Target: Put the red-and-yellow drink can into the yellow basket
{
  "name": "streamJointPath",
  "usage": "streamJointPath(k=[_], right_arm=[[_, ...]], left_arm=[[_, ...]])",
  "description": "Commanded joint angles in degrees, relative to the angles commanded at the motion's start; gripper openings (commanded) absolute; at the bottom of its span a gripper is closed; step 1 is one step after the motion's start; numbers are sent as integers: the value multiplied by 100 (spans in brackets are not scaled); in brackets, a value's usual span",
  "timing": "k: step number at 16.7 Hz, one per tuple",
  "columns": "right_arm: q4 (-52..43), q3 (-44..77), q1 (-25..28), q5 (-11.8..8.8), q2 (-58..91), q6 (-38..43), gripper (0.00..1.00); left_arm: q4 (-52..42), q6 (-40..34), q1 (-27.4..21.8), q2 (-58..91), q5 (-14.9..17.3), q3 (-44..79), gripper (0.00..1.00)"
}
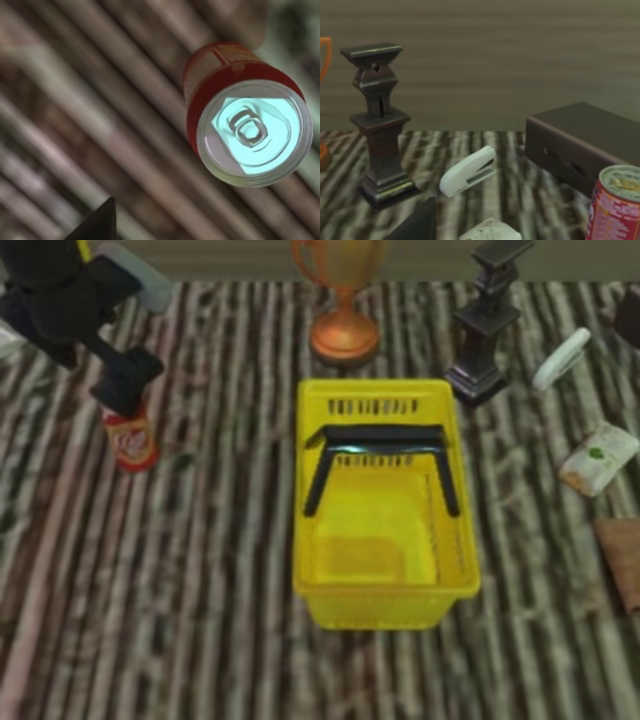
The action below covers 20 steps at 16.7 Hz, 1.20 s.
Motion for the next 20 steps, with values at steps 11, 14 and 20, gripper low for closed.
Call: streamJointPath(k=[11, 14, 20], right_arm=[[0, 0, 0, 0, 0, 0, 100], [0, 0, 0, 0, 0, 0, 100], [0, 0, 0, 0, 0, 0, 100]], left_arm=[[-417, 255, 21, 980, -62, 911, 100], [-6, 260, 16, 1016, -63, 533, 100], [606, 264, 18, 1093, -63, 0, 100]])
